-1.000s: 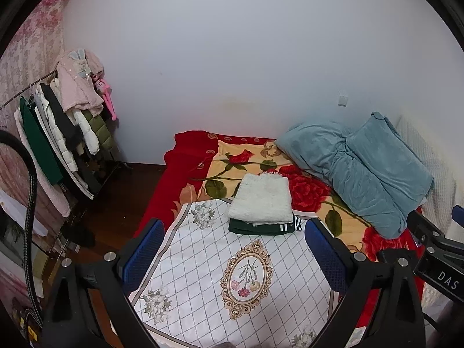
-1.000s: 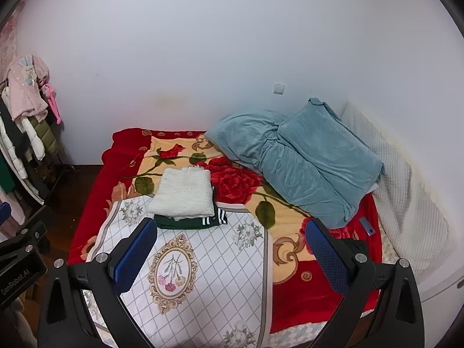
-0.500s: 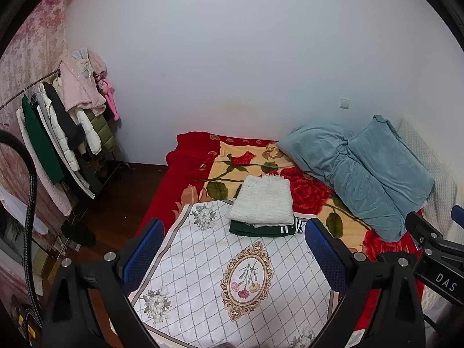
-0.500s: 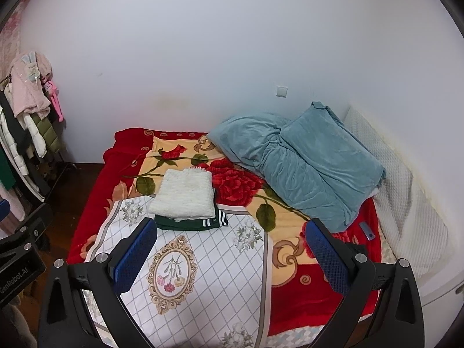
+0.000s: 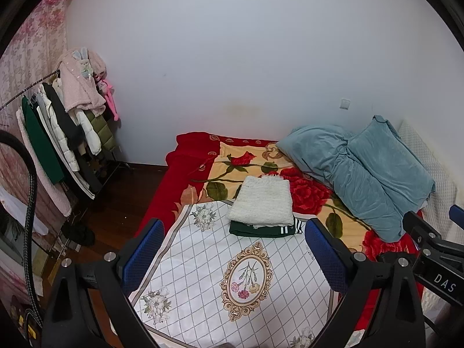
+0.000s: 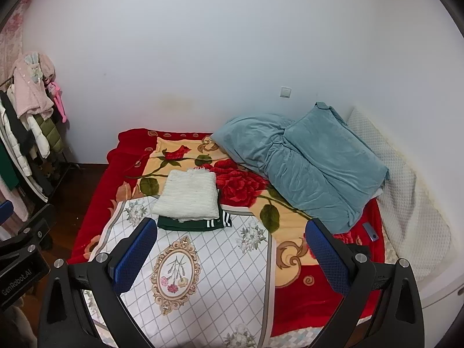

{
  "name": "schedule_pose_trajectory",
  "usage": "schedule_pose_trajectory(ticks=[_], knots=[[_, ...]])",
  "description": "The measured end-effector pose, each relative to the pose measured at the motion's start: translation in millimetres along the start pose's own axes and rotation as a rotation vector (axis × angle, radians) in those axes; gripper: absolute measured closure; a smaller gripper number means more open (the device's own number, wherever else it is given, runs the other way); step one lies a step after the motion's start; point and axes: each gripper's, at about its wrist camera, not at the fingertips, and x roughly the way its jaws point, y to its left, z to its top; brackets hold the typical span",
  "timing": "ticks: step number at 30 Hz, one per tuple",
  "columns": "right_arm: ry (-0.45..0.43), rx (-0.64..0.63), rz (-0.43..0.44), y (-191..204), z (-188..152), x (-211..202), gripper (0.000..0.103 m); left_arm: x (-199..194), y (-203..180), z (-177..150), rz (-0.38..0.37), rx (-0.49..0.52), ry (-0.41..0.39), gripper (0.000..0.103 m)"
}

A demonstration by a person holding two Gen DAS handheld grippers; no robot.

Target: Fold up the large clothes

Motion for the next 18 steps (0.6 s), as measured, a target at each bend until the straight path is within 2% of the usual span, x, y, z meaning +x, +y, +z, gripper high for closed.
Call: schedule_pose_trajectory(ticks=[18], knots=[[0.001, -0.007, 0.009, -1.1, 1.5, 1.5, 0.000, -1.2, -2.0, 6.8, 0.005, -0.008, -0.006, 0.004]])
